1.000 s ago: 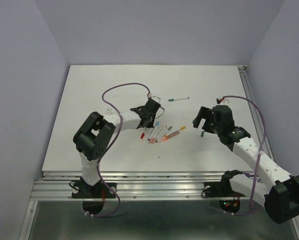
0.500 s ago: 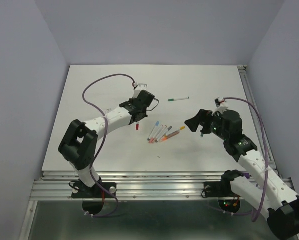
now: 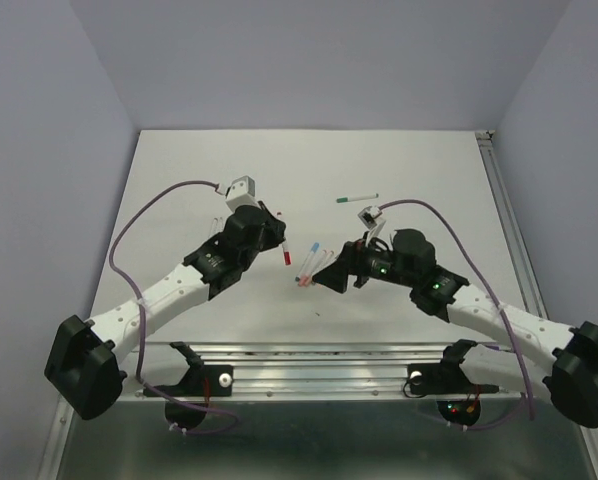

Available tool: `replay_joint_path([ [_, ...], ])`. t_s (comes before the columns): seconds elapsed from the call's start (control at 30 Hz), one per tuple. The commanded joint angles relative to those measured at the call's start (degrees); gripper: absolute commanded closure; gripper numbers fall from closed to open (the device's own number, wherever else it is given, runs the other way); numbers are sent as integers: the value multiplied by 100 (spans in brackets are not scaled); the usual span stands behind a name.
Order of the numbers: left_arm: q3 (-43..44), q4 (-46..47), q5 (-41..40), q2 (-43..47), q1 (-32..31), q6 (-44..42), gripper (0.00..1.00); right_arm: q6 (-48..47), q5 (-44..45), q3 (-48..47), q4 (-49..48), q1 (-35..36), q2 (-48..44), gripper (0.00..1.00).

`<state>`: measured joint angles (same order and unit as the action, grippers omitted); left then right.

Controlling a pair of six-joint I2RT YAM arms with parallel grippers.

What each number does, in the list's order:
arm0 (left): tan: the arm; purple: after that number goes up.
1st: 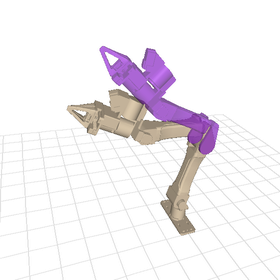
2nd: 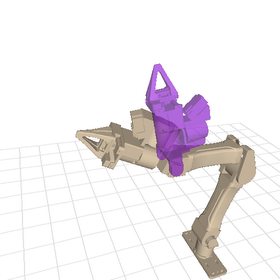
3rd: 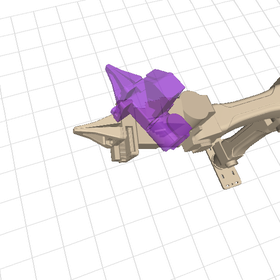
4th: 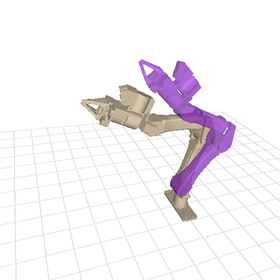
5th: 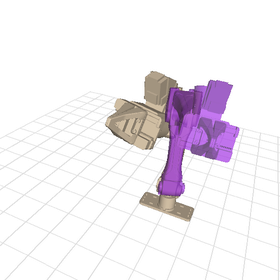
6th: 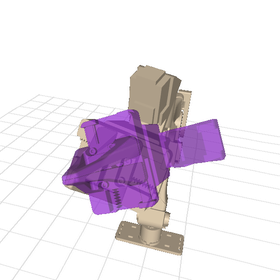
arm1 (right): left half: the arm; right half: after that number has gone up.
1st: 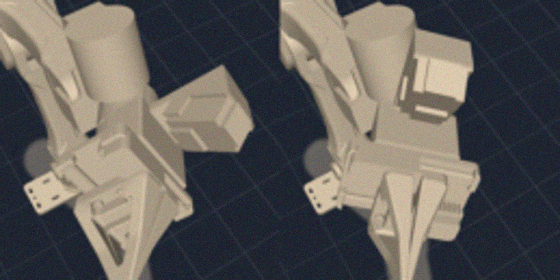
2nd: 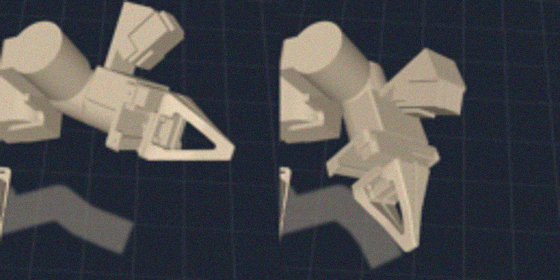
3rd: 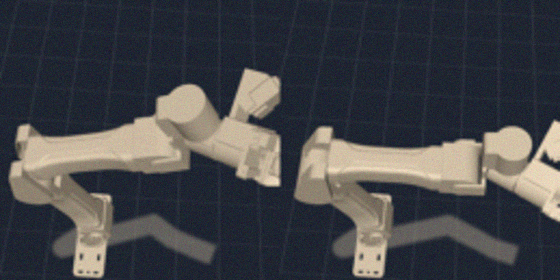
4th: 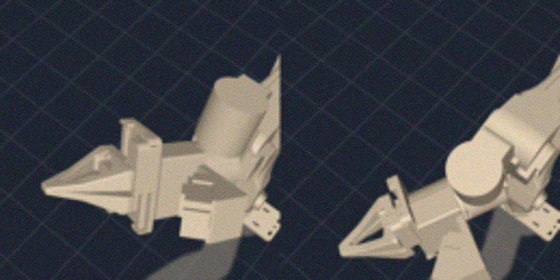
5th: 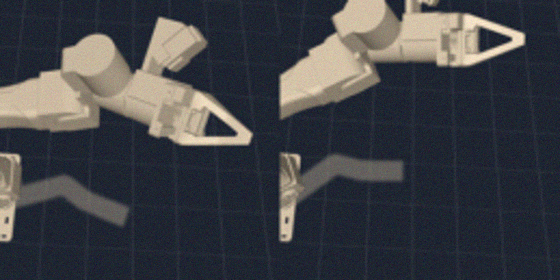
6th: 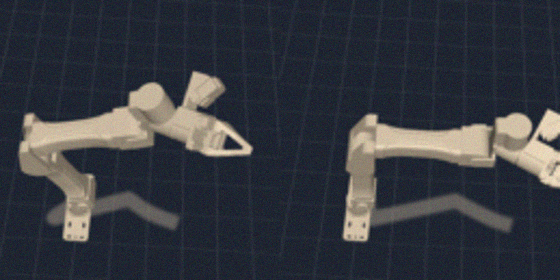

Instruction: Open the pen caps

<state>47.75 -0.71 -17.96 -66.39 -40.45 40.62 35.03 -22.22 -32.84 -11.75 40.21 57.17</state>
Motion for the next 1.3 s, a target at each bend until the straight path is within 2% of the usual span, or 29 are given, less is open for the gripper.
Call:
replay_joint_path([
  [0.0,-406,984,162,354,-165,648,100,215,498,-161,-1135,479,628,0],
  [0.1,-503,1091,-66,390,-349,789,100,286,587,-275,-1584,760,1129,0],
  [0.27,-477,1108,-173,294,-595,965,100,241,1095,-671,-1673,1024,1770,0],
  [0.37,-450,1134,-252,241,-649,1000,100,277,1219,-750,-1734,1094,1903,5],
  [0.5,-433,1152,-287,179,-701,1123,100,321,1299,-768,-1840,1130,2017,22],
  [0.63,-433,1170,-358,188,-745,1229,100,409,1334,-759,-1822,1165,2044,42],
  [0.77,-415,1205,-349,179,-789,1211,100,479,1422,-733,-1822,1174,2053,46],
  [0.97,-477,1310,-191,135,-789,1220,100,523,1387,-768,-1770,1183,2070,67],
  [1.0,-477,1310,-208,135,-789,1211,100,532,1395,-768,-1752,1183,2070,74],
  [1.03,-485,1319,-234,153,-789,1220,100,540,1413,-768,-1691,1183,2053,98],
  [1.27,-477,1451,-603,293,-781,1036,100,602,1159,-636,-1524,1183,1869,99],
])
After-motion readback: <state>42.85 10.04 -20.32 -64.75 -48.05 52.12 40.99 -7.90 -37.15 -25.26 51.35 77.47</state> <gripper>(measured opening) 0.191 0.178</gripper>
